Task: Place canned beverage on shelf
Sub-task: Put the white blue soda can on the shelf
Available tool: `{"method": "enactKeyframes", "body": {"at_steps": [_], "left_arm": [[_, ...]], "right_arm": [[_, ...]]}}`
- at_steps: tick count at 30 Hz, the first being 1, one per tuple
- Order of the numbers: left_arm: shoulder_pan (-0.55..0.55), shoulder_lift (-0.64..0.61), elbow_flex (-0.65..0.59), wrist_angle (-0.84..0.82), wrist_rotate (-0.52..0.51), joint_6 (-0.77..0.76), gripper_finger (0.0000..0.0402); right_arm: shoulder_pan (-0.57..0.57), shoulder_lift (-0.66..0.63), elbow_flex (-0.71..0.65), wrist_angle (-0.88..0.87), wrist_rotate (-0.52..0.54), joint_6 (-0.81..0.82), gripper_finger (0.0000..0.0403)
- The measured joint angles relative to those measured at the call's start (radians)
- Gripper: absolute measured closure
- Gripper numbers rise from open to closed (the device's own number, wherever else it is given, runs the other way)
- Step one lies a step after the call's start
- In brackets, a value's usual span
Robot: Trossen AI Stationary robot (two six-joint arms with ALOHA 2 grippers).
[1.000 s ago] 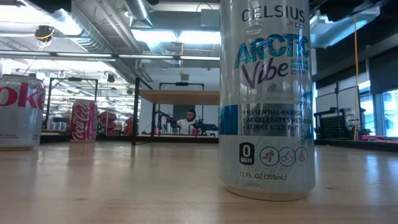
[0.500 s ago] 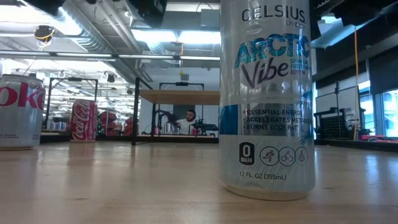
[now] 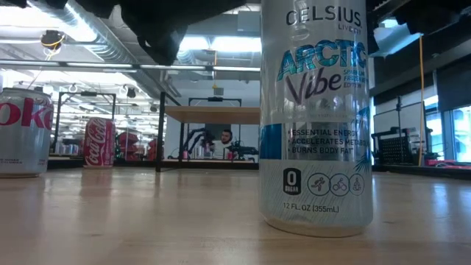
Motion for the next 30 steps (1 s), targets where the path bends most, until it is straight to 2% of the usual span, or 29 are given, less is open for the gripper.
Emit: {"method": "enactKeyframes", "body": {"at_steps": [4,9,18,25,27,30], "left_arm": [[-0.005,0.075,0.055,-0.003,-0.051,-0.007,0.0264],[0.002,0.130,0.106,-0.002,-0.093,-0.023,0.0264],[0.006,0.137,0.120,0.001,-0.144,-0.029,0.0264],[0.006,0.137,0.120,0.004,-0.148,-0.028,0.0264],[0.007,0.137,0.120,0.005,-0.149,-0.027,0.0264],[-0.001,0.119,0.120,-0.011,-0.149,-0.026,0.0264]], "right_arm": [[0.001,0.029,0.000,0.022,0.051,0.056,0.0095],[0.003,0.065,-0.001,0.065,0.039,0.086,0.0095],[0.000,0.129,0.000,0.189,0.030,0.090,0.0095],[0.000,0.139,0.000,0.197,0.036,0.076,0.0096],[0.000,0.137,0.000,0.198,0.033,0.067,0.0109],[-0.001,0.134,0.000,0.195,0.021,0.053,0.0152]]}}
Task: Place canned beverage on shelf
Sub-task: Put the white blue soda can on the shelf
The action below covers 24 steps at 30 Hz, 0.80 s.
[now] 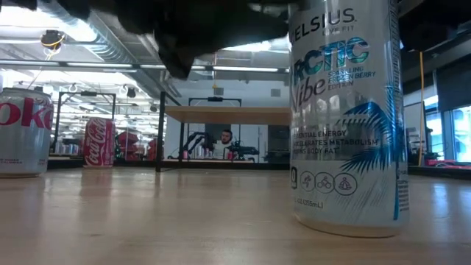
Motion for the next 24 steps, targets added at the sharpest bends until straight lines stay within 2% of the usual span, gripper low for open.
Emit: {"method": "enactKeyframes", "body": {"at_steps": [3,10,12,15,21,24], "left_arm": [[-0.013,-0.033,0.000,-0.056,-0.004,0.018,0.0264],[-0.054,-0.132,0.000,-0.278,-0.136,0.010,0.0264],[-0.063,-0.152,0.000,-0.321,-0.169,0.009,0.0264],[-0.066,-0.154,0.001,-0.345,-0.181,0.012,0.0264],[-0.036,-0.152,-0.006,-0.398,0.015,0.032,0.0264],[-0.015,-0.152,-0.023,-0.393,0.064,0.063,0.0264]], "right_arm": [[-0.005,-0.005,0.000,-0.002,-0.004,-0.045,0.0197],[-0.125,-0.048,-0.002,-0.065,-0.111,-0.094,0.0197],[-0.179,-0.056,-0.002,-0.060,-0.170,-0.098,0.0197],[-0.269,-0.058,-0.002,-0.047,-0.321,-0.137,0.0197],[-0.408,-0.058,-0.002,-0.040,-0.546,-0.177,0.0197],[-0.446,-0.056,-0.002,-0.048,-0.573,-0.189,0.0197]]}}
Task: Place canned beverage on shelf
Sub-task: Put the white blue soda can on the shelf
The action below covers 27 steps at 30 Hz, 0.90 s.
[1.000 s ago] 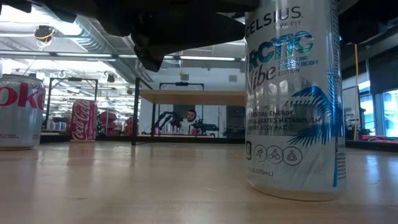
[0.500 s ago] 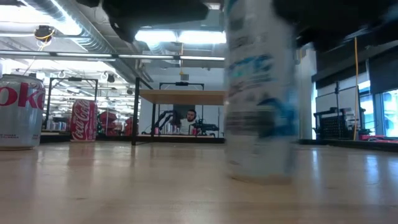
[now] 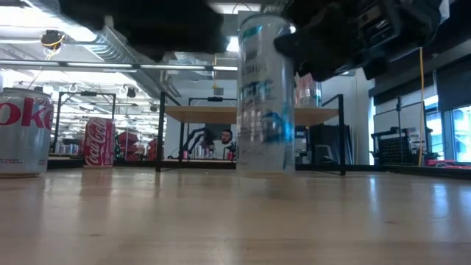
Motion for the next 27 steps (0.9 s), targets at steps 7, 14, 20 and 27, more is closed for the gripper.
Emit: {"method": "enactKeyframes", "body": {"at_steps": [7,14,20,27], "left_arm": [[0.058,0.000,-0.026,-0.003,0.090,0.022,0.0264],[0.081,0.000,-0.026,0.008,0.136,0.051,0.0264],[0.081,-0.002,-0.026,0.004,0.145,0.089,0.0264],[0.075,-0.101,-0.027,-0.155,0.136,0.096,0.0264]], "right_arm": [[-0.004,0.002,0.000,-0.048,0.039,-0.048,0.0181],[-0.006,0.002,0.000,-0.051,0.076,-0.032,0.0125],[-0.006,0.002,0.003,-0.073,0.164,-0.011,0.0078],[-0.005,-0.112,0.003,-0.259,0.193,0.017,0.0060]]}}
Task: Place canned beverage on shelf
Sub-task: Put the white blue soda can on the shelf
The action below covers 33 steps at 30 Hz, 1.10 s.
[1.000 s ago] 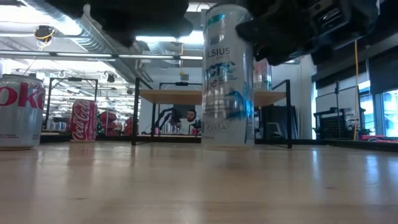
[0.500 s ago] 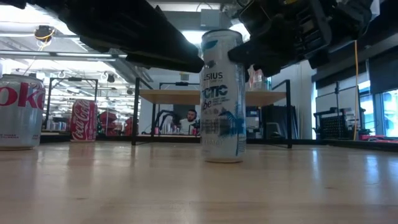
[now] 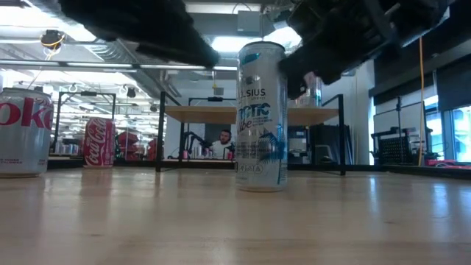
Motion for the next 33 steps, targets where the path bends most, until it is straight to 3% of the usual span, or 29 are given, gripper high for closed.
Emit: {"method": "enactKeyframes", "body": {"at_steps": [5,7,10,16,18,23,33], "left_arm": [[0.000,-0.060,-0.009,-0.170,-0.060,0.045,0.0264],[0.014,-0.082,-0.057,-0.168,-0.091,0.057,0.0264],[0.059,-0.123,-0.154,-0.061,-0.096,0.051,0.0264],[0.177,-0.142,-0.354,0.355,-0.065,0.040,0.0264],[0.215,-0.136,-0.388,0.439,-0.030,0.026,0.0264],[0.270,-0.117,-0.412,0.529,0.078,0.045,0.0264],[0.310,-0.118,-0.411,0.597,0.131,0.095,0.0264]], "right_arm": [[0.030,-0.153,0.000,-0.289,0.107,0.094,0.0059],[0.065,-0.192,-0.001,-0.415,0.153,0.132,0.0059],[0.153,-0.193,-0.001,-0.463,0.283,0.224,0.0059],[0.311,-0.067,-0.002,-0.268,0.681,0.265,0.0059],[0.331,-0.015,-0.001,-0.177,0.760,0.265,0.0059],[0.335,0.090,-0.002,-0.014,0.748,0.267,0.0058],[0.331,0.179,-0.002,0.165,0.841,0.214,0.0058]]}}
